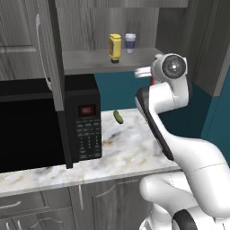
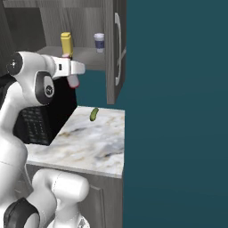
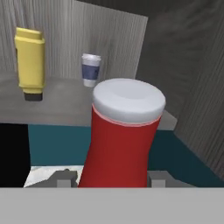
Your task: Pick the mustard and ketchup from the counter and place them in the cabinet.
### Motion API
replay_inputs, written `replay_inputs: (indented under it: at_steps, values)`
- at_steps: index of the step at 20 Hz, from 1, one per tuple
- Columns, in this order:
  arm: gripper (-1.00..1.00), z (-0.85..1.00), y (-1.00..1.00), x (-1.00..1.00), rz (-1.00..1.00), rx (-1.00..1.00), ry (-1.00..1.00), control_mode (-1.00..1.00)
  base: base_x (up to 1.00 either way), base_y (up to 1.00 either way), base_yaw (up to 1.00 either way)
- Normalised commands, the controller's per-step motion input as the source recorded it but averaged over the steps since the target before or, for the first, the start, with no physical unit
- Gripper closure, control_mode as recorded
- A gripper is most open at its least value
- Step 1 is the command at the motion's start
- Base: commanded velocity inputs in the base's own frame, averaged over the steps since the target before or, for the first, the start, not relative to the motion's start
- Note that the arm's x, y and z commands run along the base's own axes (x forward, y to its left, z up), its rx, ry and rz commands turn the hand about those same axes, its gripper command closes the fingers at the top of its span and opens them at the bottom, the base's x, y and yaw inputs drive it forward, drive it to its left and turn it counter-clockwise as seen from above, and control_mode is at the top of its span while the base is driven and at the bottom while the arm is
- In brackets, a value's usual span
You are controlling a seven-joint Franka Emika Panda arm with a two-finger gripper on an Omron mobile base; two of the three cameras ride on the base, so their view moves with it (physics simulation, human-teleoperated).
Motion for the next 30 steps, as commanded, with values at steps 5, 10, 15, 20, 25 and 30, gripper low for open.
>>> replay_inputs:
  at_steps: [5, 10, 15, 20, 25, 30]
  values:
    - [1.0, 0.22, -0.21, 0.1, -0.01, 0.1, 0.0, -1.0, 0.0, 0.0, 0.0]
    - [1.0, 0.45, -0.19, 0.17, -0.05, 0.12, -0.01, -1.0, 0.0, 0.0, 0.0]
    - [1.0, 0.23, -0.06, 0.12, -0.02, 0.05, -0.02, -1.0, 0.0, 0.0, 0.0]
    - [1.0, 0.02, 0.0, 0.1, -0.01, 0.0, -0.07, -1.0, 0.0, 0.0, 0.0]
    - [1.0, 0.0, 0.0, 0.31, -0.02, 0.0, -0.12, -1.0, 0.0, 0.0, 0.0]
    - [1.0, 0.03, 0.0, 0.37, -0.02, 0.0, -0.08, -1.0, 0.0, 0.0, 0.0]
